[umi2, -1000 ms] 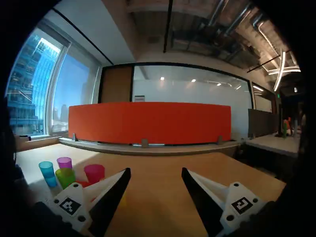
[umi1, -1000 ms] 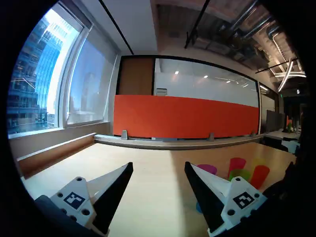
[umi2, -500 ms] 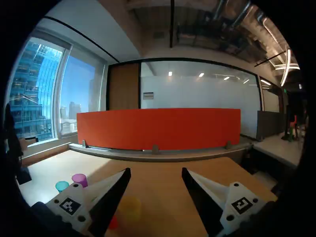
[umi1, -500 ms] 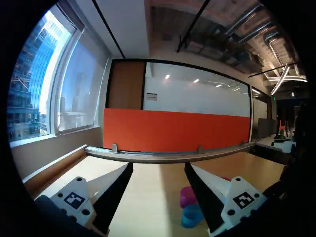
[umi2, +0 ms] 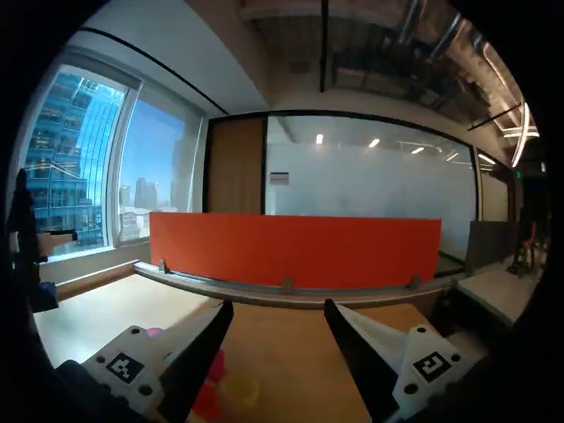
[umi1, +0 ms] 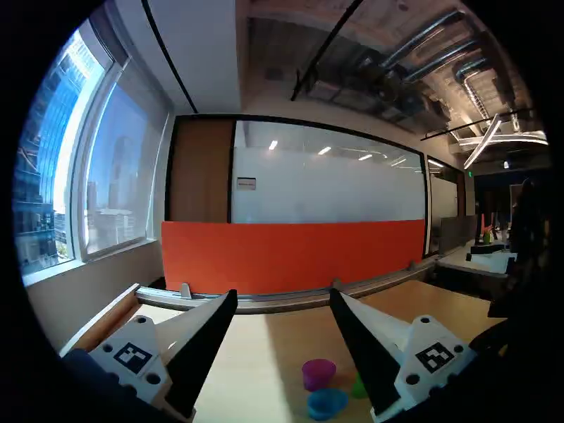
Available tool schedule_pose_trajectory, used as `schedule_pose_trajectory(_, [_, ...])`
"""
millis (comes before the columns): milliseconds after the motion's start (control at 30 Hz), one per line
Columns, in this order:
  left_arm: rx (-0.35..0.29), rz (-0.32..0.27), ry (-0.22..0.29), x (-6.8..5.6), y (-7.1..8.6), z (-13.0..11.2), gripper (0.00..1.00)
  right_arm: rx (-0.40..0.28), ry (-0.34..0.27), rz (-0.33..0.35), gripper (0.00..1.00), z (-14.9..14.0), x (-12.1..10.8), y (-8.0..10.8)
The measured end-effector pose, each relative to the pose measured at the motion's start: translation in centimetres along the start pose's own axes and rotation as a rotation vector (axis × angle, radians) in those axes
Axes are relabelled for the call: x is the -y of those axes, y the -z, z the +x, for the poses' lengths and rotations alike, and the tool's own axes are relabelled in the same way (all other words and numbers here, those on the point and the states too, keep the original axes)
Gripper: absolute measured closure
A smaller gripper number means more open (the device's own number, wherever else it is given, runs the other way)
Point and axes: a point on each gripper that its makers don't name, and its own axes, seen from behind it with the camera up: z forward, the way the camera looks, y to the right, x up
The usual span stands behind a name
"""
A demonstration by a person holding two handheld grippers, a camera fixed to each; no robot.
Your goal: Pour water
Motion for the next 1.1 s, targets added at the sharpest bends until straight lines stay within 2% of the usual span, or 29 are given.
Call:
schedule_pose_trajectory(200, [0.005, -0.056, 0.016, -1.1, -0.1, 0.6, 0.03, -0.003, -0.023, 0.023, 0.00, 0.1, 0.1, 0.1])
schedule_pose_trajectory(367, [0.017, -0.094, 0.015, -1.7, -0.1, 0.6, 0.03, 0.002, -0.016, 0.067, 0.00, 0.0, 0.8, 0.0])
schedule_pose_trajectory(800, [0.045, -0.258, -0.021, -4.4, 0.3, -0.2, 0.03, -0.025, 0.045, 0.317, 0.00, 1.5, 5.5, 1.1])
schedule_pose_trajectory(1100, [0.080, -0.313, -0.037, -5.2, 0.4, -1.4, 0.03, -0.007, 0.042, 0.402, 0.00, 1.4, 6.8, 1.7])
